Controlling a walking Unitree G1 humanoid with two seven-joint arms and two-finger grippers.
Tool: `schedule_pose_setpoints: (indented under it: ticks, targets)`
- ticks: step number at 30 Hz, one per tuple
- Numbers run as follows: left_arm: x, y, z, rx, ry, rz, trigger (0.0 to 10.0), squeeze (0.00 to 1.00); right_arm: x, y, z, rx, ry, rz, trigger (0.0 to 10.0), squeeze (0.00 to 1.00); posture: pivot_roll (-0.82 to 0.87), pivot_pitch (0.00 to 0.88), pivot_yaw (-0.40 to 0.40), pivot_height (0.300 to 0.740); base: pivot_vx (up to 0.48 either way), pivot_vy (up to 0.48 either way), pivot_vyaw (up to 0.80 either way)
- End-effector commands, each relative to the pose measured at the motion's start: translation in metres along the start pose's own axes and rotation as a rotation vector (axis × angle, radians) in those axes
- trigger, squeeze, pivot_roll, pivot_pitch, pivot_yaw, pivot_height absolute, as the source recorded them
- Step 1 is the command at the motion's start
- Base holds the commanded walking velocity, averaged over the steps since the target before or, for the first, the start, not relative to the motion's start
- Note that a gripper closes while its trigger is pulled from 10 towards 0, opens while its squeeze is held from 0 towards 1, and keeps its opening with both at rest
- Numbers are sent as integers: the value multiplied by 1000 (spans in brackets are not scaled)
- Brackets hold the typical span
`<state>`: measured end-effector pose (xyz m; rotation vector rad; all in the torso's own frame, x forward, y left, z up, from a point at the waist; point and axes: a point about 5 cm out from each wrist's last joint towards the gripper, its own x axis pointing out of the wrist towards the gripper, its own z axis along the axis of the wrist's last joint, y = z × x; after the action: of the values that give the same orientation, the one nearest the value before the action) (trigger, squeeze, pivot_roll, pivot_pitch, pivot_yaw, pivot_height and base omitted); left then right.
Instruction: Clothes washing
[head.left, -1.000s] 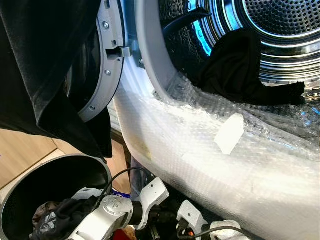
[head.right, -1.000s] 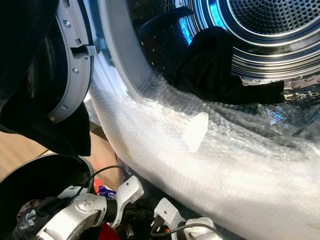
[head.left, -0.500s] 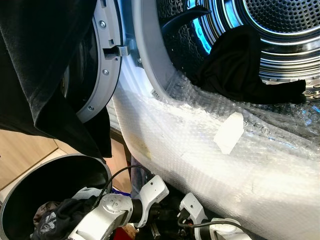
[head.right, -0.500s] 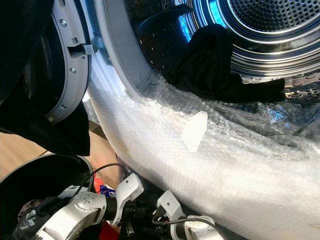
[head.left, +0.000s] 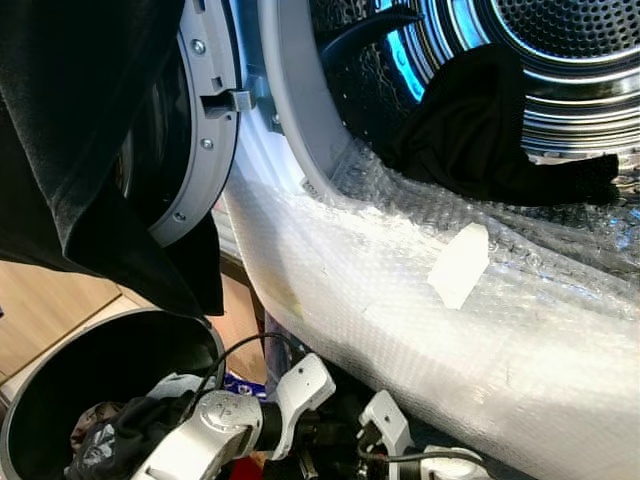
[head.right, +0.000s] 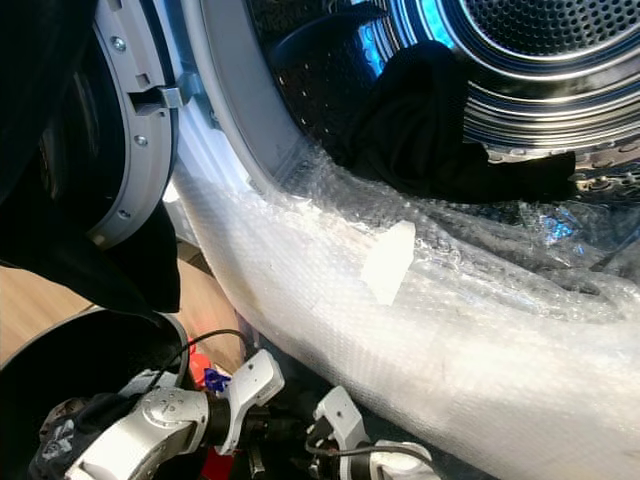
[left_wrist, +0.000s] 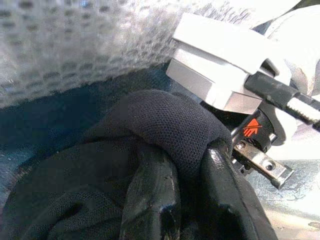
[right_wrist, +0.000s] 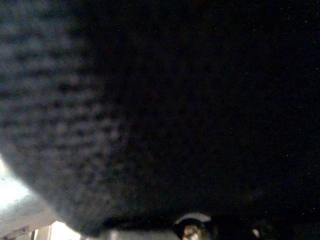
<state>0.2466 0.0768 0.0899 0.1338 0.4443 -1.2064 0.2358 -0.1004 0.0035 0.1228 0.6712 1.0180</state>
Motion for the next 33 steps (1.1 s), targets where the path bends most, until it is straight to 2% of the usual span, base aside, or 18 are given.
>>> schedule_pose_setpoints:
  ticks: [1, 4, 5, 6, 7, 8, 9, 11, 13, 14, 19, 20, 21, 24, 31, 33]
  targets:
    - [-2, -4, -3, -15, 10, -14, 0, 0, 2, 6, 17, -33, -89, 41, 0, 0, 21, 49, 51, 740, 0, 0, 0]
    - [-4, -4, -4, -17, 14, 7, 0, 0, 1, 9, 18, -29, -102, 62, 0, 0, 25, 44, 49, 740, 0, 0, 0]
    - [-6, -4, -5, -14, 23, 20, 1725, 0, 1, 12, 17, -32, -100, 79, 0, 0, 26, 41, 48, 740, 0, 0, 0]
    - [-8, -4, -6, -12, 24, 24, 6667, 0, 1, 13, 17, -34, -97, 84, 0, 0, 26, 41, 48, 740, 0, 0, 0]
    - [-9, -5, -6, -5, 18, 29, 8510, 0, 1, 14, 16, -37, -95, 92, 0, 0, 26, 41, 48, 740, 0, 0, 0]
    - [-9, -5, -6, -5, 18, 29, 8510, 0, 1, 14, 16, -37, -95, 92, 0, 0, 26, 41, 48, 740, 0, 0, 0]
    - [-11, -5, -5, -6, 13, 28, 10000, 0, 1, 14, 16, -36, -95, 96, 0, 0, 26, 41, 48, 740, 0, 0, 0]
    - [-15, -4, -7, -16, 18, 63, 10000, 0, 1, 16, 15, -37, -97, 105, 0, 0, 39, 35, 48, 740, 0, 0, 0]
    - [-19, -6, -7, -19, 12, 45, 10000, 0, 1, 16, 14, -36, -98, 106, 0, 0, 40, 33, 49, 740, 0, 0, 0]
    - [-21, -7, -6, -23, 8, 46, 10000, 1000, 1, 16, 14, -37, -98, 107, 0, 0, 40, 30, 52, 740, 0, 0, 0]
    - [-37, -10, -8, -34, 7, 55, 10000, 1000, 0, 18, 15, -40, -100, 118, 0, 0, 51, 27, 56, 740, 0, 0, 0]
    - [-46, -10, -11, -39, 27, 67, 10000, 1000, 0, 19, 13, -41, -98, 124, 0, 0, 54, 24, 55, 740, 0, 0, 0]
    - [-46, -10, -11, -39, 27, 67, 10000, 1000, 0, 19, 13, -41, -98, 124, 0, 0, 54, 24, 55, 740, 0, 0, 0]
    - [-66, -9, -12, -79, -3, 114, 10000, 1000, -1, 24, 10, -49, -86, 158, 0, 0, 55, 20, 59, 740, 0, 0, 0]
    - [-98, -5, -11, -89, 4, 200, 10000, 1000, -3, 25, 5, -40, -78, 158, 0, 0, 67, 23, 58, 740, 0, 0, 0]
    - [-109, -1, -13, -95, 17, 253, 10000, 1000, -3, 25, 6, -39, -78, 161, 0, 0, 70, 27, 57, 740, 0, 0, 0]
